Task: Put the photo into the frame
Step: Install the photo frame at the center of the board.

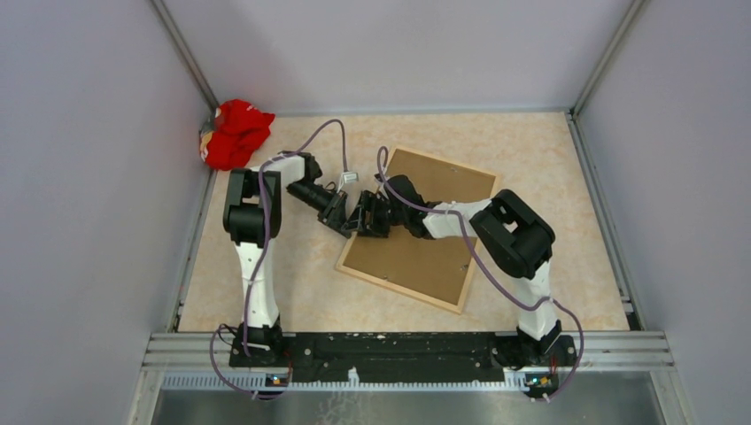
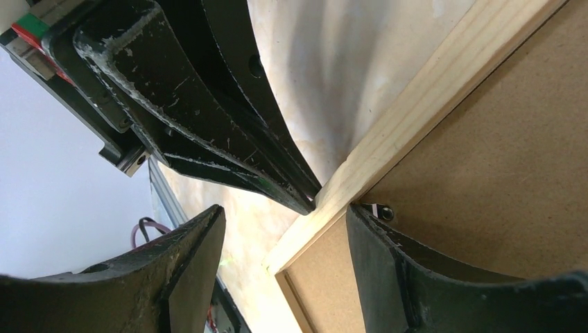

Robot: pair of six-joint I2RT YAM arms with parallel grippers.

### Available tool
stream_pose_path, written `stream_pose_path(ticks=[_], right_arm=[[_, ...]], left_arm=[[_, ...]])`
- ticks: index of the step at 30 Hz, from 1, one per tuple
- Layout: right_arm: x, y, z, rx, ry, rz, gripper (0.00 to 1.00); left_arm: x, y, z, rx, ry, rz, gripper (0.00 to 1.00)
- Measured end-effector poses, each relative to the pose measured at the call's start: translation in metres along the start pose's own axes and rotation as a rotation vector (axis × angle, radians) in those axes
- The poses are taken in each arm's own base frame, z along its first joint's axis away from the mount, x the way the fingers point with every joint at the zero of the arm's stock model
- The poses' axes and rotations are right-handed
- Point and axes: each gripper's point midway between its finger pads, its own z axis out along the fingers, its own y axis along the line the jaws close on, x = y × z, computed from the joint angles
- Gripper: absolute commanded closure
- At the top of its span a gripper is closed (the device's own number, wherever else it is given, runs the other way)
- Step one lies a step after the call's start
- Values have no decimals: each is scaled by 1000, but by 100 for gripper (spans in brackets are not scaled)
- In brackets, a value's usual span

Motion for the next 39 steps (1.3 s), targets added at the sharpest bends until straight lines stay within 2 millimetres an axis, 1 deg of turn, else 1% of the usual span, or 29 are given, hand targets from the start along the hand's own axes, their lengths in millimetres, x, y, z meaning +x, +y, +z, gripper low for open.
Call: stream_pose_path(ticks=[7, 12, 14, 16, 17, 18, 20, 21, 22, 23, 24, 25, 28, 30, 32, 34, 36, 39], right_arm=[[-1, -1, 1, 2, -3, -16, 34], [-2, 5, -3, -16, -1, -45, 23], [-7, 11, -9, -25, -8, -61, 19], [-18, 23, -23, -43, -29, -82, 16], [-26, 29, -30, -53, -47, -92, 16], [-37, 37, -40, -68, -74, -106, 16], [-63, 49, -62, -92, -142, -128, 16], [-88, 53, -82, -102, -206, -140, 16], [-89, 53, -83, -102, -210, -140, 16], [-102, 51, -93, -97, -242, -144, 16], [-115, 44, -100, -84, -271, -145, 16], [-122, 37, -104, -70, -289, -147, 16], [-138, 8, -114, 3, -316, -124, 16], [-145, -8, -116, 37, -326, -117, 17], [-147, -25, -113, 70, -317, -105, 17], [-147, -40, -104, 98, -294, -94, 18], [-149, -51, -93, 117, -274, -88, 19], [-153, -62, -77, 131, -249, -86, 21]], left_arm=[[0, 0, 0, -3, -2, 6, 88], [0, -1, -1, -4, -2, 10, 87], [-1, -1, -2, -8, 4, 16, 84], [-3, -1, -5, -16, 11, 26, 78], [-7, 0, -8, -23, 9, 33, 76], [-13, 0, -10, -30, 2, 44, 75], [-26, 1, -16, -48, -18, 67, 69], [-34, 1, -20, -58, -32, 75, 67], [-42, 2, -23, -67, -49, 80, 66], [-50, 3, -25, -75, -68, 85, 66], [-60, 5, -27, -81, -93, 85, 66], [-67, 7, -28, -84, -110, 82, 66], [-81, 16, -25, -76, -148, 54, 66], [-87, 26, -19, -59, -165, 22, 66], [-89, 34, -11, -44, -170, -10, 67], [-90, 41, -2, -33, -169, -41, 67], [-93, 39, 3, -10, -175, -69, 69], [-100, 40, 4, -5, -190, -69, 73]])
